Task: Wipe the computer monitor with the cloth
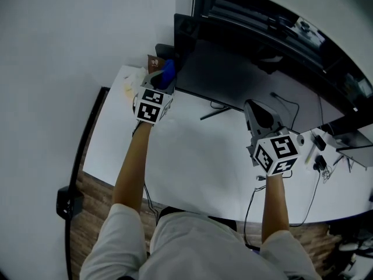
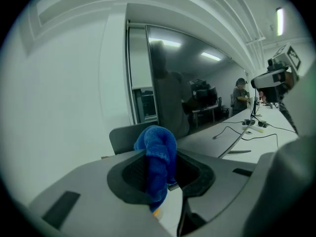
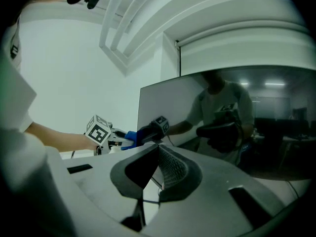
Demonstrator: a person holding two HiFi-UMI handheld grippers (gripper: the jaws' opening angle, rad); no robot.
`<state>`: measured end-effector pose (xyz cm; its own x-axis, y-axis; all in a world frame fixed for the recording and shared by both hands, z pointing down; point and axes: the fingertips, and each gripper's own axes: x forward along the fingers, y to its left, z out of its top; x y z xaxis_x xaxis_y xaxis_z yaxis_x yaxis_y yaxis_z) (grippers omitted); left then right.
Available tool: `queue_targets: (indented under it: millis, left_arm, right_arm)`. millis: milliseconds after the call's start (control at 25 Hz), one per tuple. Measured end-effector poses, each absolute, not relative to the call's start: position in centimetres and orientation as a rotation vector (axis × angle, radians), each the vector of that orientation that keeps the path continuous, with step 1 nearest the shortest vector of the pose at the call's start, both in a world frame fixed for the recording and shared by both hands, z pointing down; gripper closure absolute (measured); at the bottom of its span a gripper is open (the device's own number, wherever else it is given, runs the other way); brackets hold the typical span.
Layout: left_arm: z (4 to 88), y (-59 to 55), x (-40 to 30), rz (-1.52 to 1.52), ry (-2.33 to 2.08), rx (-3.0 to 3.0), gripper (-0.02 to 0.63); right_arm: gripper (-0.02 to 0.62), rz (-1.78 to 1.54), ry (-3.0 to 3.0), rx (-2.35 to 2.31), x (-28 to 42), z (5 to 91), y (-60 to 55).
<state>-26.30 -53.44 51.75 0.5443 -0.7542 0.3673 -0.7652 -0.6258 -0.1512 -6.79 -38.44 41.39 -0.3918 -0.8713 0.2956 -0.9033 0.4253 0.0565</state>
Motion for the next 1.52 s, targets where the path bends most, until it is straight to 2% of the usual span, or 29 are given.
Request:
queue_targets:
  millis: [960, 1240, 1520]
  left_arm:
    - [65.5, -51.0, -25.7, 0.708, -1.261, 2.497, 0.477]
    - [66.8, -50.6, -23.6, 0.685, -1.221, 2.49, 0.477]
    - [66.3, -49.4, -18.4, 0.668, -1.152, 2.55, 0.479]
  right_arm:
    - [0.581, 0.352, -2.344, 1.473, -5.2, 50.8, -37.6]
    - [0.581, 0.394, -2.319, 1.505, -3.2, 52.4, -36.1]
    - [0.581, 0.406, -2.29, 1.559, 0.4, 52.5, -34.1]
